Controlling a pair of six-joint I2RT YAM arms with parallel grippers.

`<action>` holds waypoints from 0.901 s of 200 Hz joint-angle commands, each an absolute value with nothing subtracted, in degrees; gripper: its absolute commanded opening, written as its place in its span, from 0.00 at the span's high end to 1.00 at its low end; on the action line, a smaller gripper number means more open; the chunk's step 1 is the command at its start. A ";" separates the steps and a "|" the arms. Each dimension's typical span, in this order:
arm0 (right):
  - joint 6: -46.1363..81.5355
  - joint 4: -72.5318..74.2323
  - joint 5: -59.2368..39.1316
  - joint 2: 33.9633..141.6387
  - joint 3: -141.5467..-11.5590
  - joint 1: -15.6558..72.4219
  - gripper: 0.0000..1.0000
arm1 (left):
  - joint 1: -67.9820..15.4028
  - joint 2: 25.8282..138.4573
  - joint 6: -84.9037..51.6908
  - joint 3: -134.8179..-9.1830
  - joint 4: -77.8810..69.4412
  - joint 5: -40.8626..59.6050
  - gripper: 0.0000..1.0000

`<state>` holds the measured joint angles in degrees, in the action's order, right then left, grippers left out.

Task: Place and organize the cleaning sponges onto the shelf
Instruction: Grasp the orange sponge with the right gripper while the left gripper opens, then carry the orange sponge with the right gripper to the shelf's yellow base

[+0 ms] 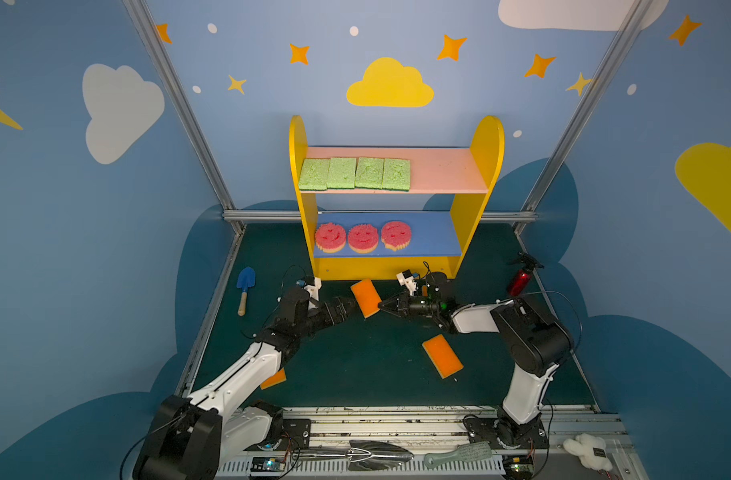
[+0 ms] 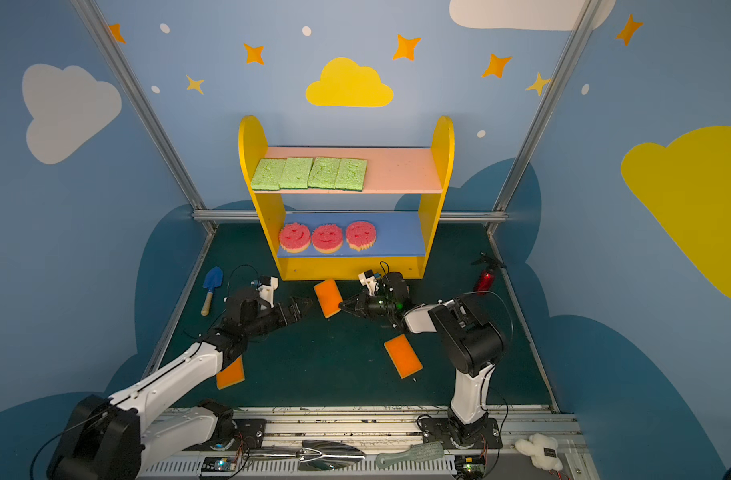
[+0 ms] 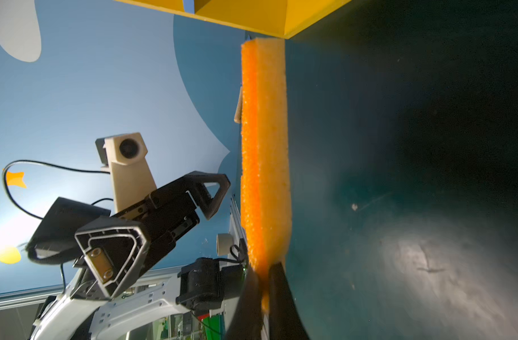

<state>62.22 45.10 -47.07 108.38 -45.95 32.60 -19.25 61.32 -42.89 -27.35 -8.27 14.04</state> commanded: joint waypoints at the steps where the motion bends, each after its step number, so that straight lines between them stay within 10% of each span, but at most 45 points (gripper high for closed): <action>1: 67.70 57.81 -45.44 112.53 -48.74 33.43 1.00 | -19.09 57.84 -42.39 -24.64 -6.20 7.78 0.00; 180: 77.61 63.35 -22.06 134.18 -71.23 41.82 1.00 | -18.89 37.47 -42.37 -14.59 0.66 0.68 0.00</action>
<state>76.31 59.90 -28.32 132.09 -68.20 40.25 -19.14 39.03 -42.74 -14.87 -0.89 1.43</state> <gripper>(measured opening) 0.049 0.997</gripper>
